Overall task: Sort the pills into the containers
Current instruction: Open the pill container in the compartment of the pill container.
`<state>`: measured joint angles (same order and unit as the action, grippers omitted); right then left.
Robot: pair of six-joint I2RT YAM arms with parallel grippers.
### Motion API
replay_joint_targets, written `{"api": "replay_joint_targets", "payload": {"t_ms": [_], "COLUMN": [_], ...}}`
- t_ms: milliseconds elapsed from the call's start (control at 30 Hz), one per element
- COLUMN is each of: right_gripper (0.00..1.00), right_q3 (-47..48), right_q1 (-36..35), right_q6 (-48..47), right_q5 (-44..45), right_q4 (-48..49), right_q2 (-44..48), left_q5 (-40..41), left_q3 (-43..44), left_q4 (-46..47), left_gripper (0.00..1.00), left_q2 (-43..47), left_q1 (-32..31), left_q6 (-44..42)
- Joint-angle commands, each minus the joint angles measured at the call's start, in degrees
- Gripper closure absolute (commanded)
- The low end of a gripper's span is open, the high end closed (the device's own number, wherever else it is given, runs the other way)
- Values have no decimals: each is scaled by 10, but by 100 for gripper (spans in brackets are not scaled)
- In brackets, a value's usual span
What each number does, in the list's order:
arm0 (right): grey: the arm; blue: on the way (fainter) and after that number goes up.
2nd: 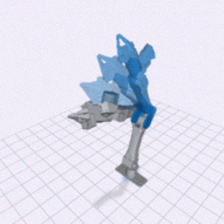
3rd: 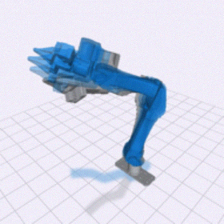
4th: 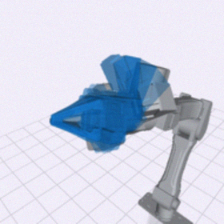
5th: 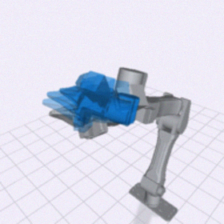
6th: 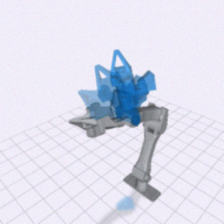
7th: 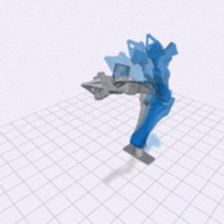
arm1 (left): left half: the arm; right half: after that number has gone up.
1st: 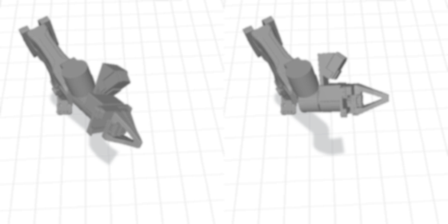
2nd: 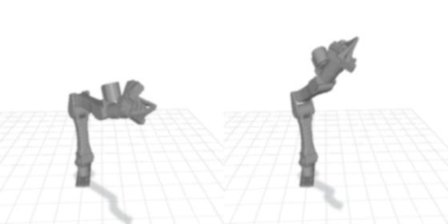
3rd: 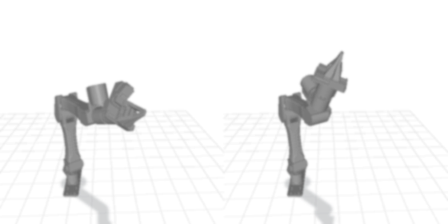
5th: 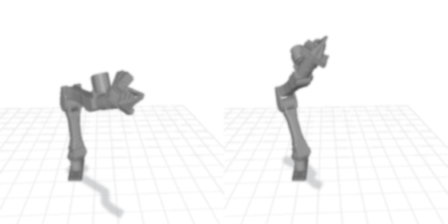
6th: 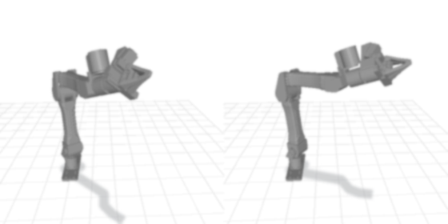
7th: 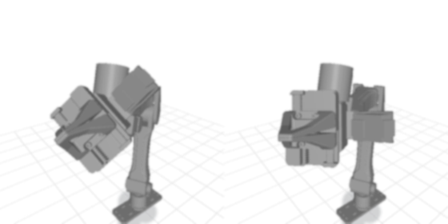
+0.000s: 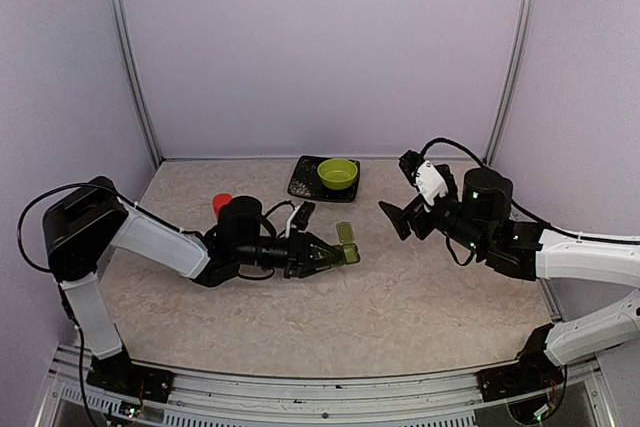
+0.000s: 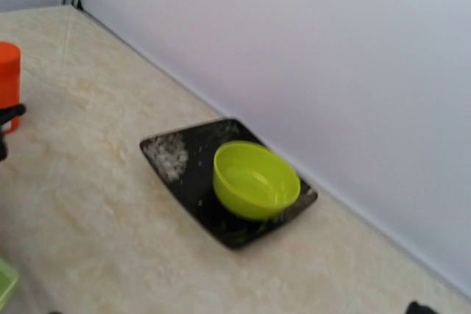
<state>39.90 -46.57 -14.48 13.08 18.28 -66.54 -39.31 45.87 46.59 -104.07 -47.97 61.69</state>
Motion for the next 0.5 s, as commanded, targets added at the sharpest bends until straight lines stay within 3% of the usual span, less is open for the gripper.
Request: {"api": "replay_joint_targets", "payload": {"t_ms": [0, 467], "right_gripper": [0, 0], "right_q3": [-27, -36], "right_q1": [5, 4], "right_q6": [32, 60], "right_q5": [16, 0], "right_q4": [18, 12], "right_q2": [11, -12], "left_q5": [-36, -32], "left_q3": [29, 146], "left_q4": [-1, -183], "left_gripper": [68, 68], "left_q2": [-31, -120], "left_q1": [27, 81], "left_q6": [-5, -102]}}
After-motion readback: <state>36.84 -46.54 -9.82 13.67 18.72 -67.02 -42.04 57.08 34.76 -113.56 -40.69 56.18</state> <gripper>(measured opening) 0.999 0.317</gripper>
